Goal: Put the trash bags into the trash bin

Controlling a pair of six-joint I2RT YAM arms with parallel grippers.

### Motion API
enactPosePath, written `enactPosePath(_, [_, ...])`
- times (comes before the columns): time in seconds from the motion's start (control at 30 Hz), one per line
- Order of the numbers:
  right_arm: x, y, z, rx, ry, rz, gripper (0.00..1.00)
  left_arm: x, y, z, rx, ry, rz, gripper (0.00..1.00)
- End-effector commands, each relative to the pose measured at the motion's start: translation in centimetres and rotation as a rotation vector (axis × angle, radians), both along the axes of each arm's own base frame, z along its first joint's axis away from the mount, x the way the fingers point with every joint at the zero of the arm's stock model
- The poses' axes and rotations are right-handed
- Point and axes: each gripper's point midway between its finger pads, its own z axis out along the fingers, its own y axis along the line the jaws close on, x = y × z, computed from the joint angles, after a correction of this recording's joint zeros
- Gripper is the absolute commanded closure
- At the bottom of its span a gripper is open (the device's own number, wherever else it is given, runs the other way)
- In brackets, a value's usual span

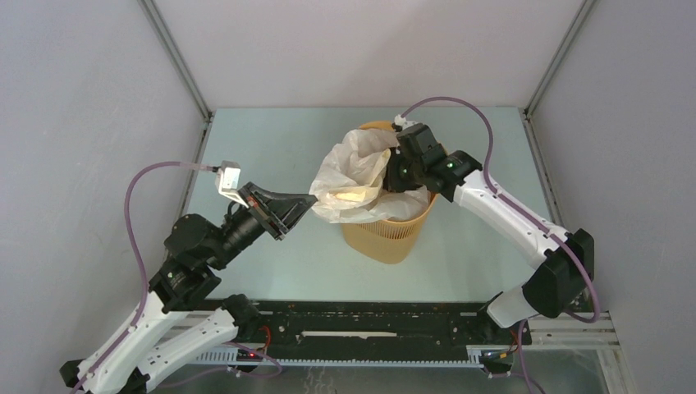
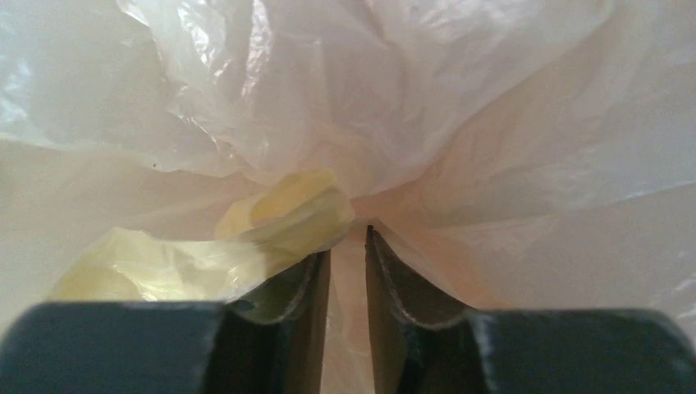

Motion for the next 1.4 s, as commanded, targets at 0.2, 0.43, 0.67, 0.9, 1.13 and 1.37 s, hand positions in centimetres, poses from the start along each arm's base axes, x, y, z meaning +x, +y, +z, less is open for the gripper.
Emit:
enactPosePath(0.2, [-4.3, -3.4, 18.3, 0.273, -0.306, 0.093, 0.20, -0.3, -0.3, 4.1, -0.081, -0.087, -0.027, 1.00])
enactPosePath(0.43, [-6.7, -4.5, 21.8, 0.345, -0.425, 0.213, 0.12, -1.0, -1.1, 6.1, -0.066, -0.143, -0.088, 1.00])
enactPosePath(0.67, [-9.4, 0.1, 22.1, 0.817, -0.052, 0.148, 0.17, -0.7, -1.2, 6.3, -0.052, -0.156, -0.079, 1.00])
enactPosePath(0.9, [-10.8, 1.4, 19.2, 0.890, 0.220, -0.063, 0.17, 0.0, -1.5, 6.0, -0.048, -0.169, -0.055, 1.00])
enactPosePath(1.13, [-10.7, 2.9, 19.4, 0.989, 0.326, -0.107, 0.54, 0.0, -1.3, 6.0, -0.046, -0.177, -0.051, 1.00])
enactPosePath(1.37, [-9.5, 4.4, 20.8, 1.076, 0.272, -0.098, 0.61, -0.1, -0.7, 5.4, -0.037, -0.168, -0.031, 0.99])
